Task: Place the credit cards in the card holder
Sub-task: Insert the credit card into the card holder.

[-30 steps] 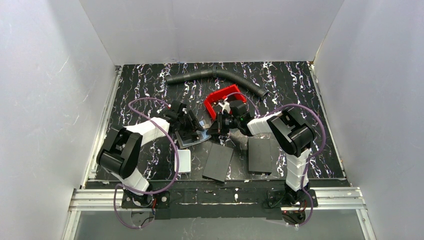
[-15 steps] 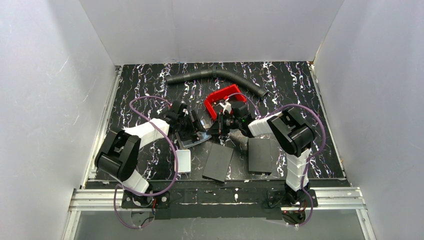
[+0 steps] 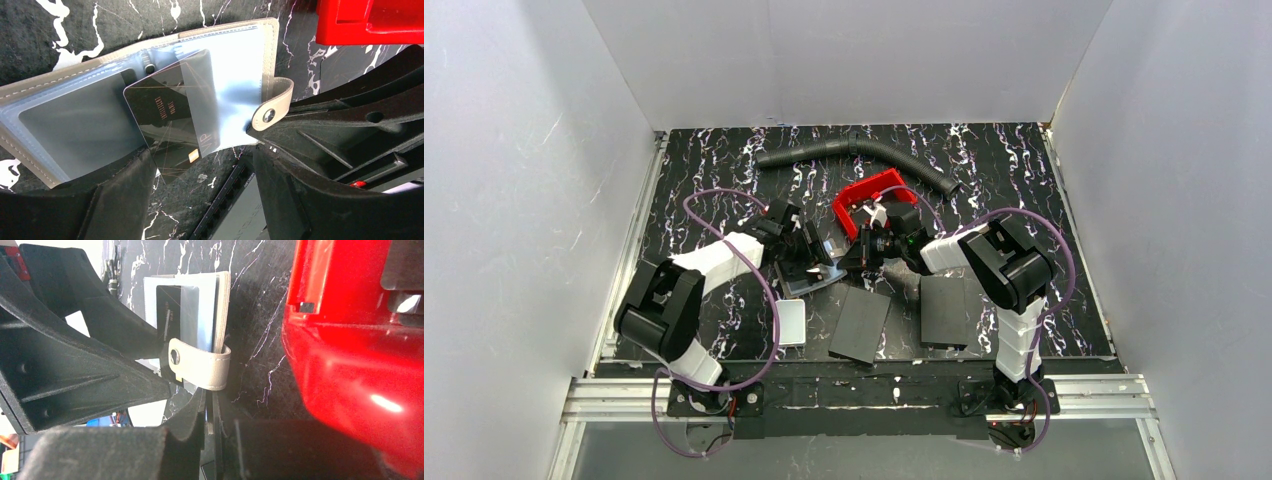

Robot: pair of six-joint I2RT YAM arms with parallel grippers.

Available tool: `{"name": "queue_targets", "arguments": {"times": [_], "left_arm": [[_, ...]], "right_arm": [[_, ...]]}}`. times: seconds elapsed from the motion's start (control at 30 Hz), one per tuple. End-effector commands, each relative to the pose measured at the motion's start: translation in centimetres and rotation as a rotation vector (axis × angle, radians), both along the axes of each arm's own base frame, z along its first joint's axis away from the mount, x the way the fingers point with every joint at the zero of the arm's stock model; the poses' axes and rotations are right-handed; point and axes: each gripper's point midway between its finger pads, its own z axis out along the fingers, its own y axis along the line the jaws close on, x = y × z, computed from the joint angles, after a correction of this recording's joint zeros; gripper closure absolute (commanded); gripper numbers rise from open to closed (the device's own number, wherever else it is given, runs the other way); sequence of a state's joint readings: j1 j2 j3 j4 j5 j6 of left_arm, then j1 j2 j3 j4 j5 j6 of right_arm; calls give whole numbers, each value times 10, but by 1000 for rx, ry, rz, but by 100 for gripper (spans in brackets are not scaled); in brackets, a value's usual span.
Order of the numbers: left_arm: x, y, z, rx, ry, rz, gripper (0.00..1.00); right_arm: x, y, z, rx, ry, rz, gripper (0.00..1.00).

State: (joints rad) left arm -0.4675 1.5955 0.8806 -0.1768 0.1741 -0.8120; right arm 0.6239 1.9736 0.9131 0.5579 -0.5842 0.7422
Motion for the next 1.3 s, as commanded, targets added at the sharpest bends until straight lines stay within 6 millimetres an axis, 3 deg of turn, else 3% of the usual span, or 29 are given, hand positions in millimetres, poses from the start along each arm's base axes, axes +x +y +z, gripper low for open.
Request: {"name": "queue_targets", "arguments": {"times": [0.0,0.27,0.4,0.47,0.67,0.83,1.1,1.27], "left_arm": [[4,-1,4,20,12,3,33],[8,-22,0,-19,33,-31,34],[0,-8,-6,40,44,-19,31],[-2,-2,-5,69,37,-17,30],[-1,11,6,140,9,-41,27],[3,5,1,129,21,-64,26],[9,-7,-8,97,33,-78,28],[10,14,-5,190,4,-31,27]], "right_arm": [[-7,-4,-2,-14,56,-4,99],[-8,1,2,8,52,5,99],[-6,-3,-2,-5,71,-23,98],[-6,-6,-6,-30,71,-32,90],[-6,-16,-13,-60,72,-42,83],[-5,-14,-12,-53,68,-25,77],[-2,-11,-6,-52,49,-3,75],[-2,-11,-6,-53,49,0,75]]}}
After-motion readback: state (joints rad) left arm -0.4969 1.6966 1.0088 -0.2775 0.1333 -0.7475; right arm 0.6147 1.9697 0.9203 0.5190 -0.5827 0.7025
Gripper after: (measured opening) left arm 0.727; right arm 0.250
